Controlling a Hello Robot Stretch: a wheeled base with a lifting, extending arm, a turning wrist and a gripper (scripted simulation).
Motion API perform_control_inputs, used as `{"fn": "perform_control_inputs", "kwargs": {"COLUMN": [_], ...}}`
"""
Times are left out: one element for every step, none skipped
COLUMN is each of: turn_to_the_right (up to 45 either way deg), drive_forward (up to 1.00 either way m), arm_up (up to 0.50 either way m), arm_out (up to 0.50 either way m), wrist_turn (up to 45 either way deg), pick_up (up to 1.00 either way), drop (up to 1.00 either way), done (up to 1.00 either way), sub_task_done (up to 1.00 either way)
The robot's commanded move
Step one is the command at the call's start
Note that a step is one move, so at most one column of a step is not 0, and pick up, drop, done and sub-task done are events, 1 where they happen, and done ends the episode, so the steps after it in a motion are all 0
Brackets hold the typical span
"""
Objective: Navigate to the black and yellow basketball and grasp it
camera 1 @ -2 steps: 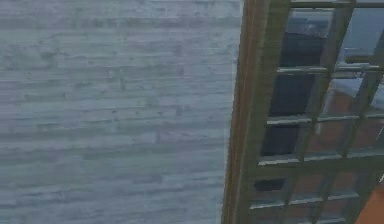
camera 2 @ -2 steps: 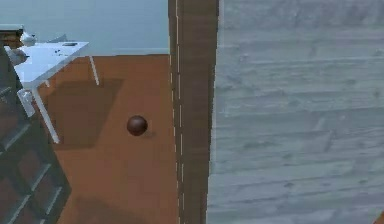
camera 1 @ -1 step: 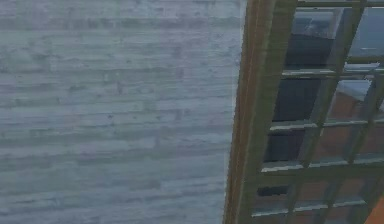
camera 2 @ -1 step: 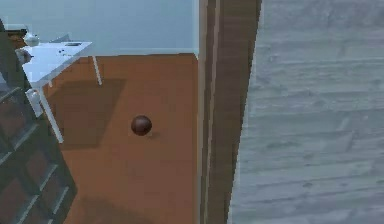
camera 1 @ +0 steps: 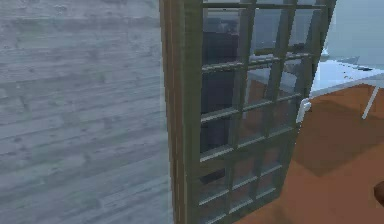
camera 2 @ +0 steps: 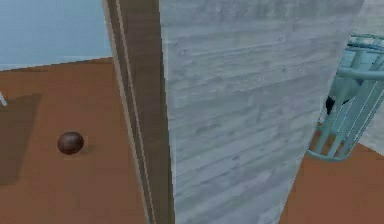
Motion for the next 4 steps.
{"fn": "perform_control_inputs", "kwargs": {"turn_to_the_right": [3.0,0.0,45.0,12.0], "drive_forward": [0.0,0.4,0.0,0.0], "arm_up": [0.0,0.0,0.0,0.0], "arm_out": [0.0,0.0,0.0,0.0], "wrist_turn": [0.0,0.0,0.0,0.0], "pick_up": [0.0,0.0,0.0,0.0], "drop": [0.0,0.0,0.0,0.0], "done": [0.0,0.0,0.0,0.0], "sub_task_done": [0.0,0.0,0.0,0.0]}}
